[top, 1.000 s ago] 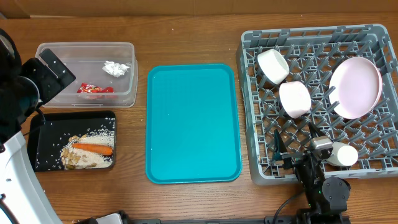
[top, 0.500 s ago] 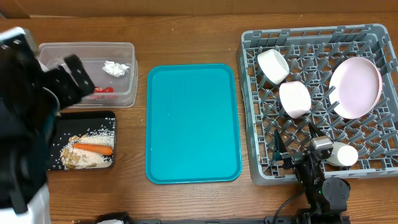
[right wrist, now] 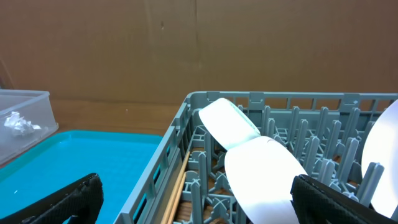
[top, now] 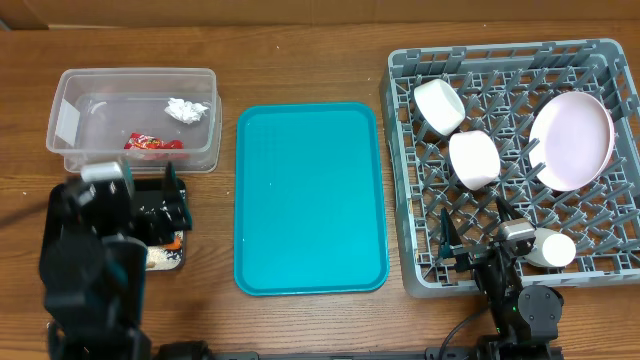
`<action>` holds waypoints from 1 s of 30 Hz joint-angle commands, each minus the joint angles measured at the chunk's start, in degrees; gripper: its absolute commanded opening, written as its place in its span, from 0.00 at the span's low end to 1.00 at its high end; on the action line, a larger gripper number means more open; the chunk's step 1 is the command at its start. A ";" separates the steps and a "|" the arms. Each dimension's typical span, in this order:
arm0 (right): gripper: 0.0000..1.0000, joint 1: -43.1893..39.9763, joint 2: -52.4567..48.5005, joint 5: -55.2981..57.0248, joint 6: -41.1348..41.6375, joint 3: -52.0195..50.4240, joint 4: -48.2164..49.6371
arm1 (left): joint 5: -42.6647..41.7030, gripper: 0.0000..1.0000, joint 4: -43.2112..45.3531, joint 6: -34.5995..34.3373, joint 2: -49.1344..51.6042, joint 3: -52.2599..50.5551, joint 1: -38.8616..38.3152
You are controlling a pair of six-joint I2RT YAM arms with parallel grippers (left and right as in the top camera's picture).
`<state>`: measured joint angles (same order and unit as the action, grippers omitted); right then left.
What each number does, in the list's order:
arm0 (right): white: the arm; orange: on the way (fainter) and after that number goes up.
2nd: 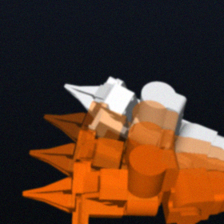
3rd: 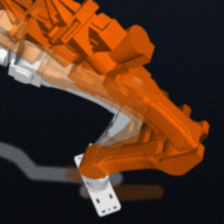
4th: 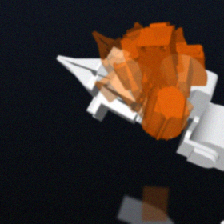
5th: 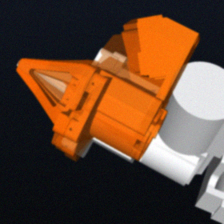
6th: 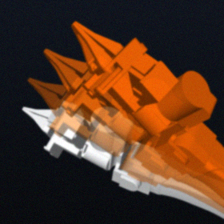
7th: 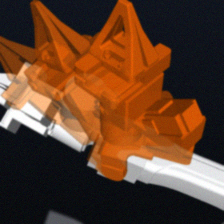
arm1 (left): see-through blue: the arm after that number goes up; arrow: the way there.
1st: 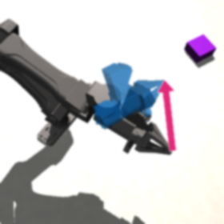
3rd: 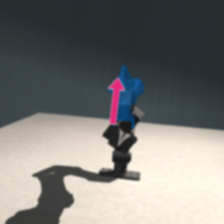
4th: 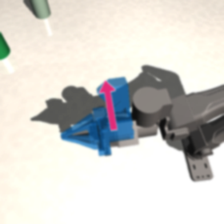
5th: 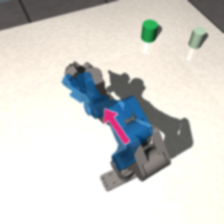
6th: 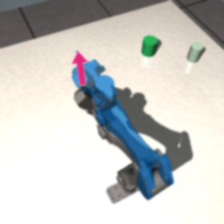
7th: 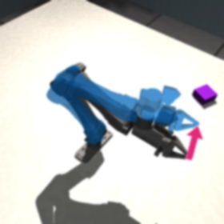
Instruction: Sort waste into correct bins and load items into the dishwasher
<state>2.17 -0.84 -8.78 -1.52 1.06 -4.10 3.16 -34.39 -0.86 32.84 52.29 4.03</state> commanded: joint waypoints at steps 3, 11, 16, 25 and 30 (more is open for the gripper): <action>1.00 -0.33 0.68 -0.33 -0.22 -0.61 0.39 | 0.07 1.00 5.90 1.57 -13.84 -14.97 -0.31; 1.00 -0.33 0.68 -0.35 -0.22 -0.61 0.39 | -0.52 1.00 13.55 1.49 -29.68 -32.83 -0.33; 1.00 -0.33 0.68 -0.33 -0.22 -0.61 0.39 | -1.97 1.00 21.31 0.37 -32.70 -41.44 -0.33; 1.00 -0.33 0.68 -0.35 -0.22 -0.61 0.37 | -2.78 1.00 30.27 -1.95 -32.68 -52.02 -0.37; 1.00 -0.33 0.68 -0.33 -0.22 -0.61 0.39 | -2.78 1.00 30.08 -1.92 -32.63 -52.02 -0.37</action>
<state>2.17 -0.84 -8.80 -1.48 1.06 -4.03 1.04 -4.47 -1.56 0.84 0.51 4.03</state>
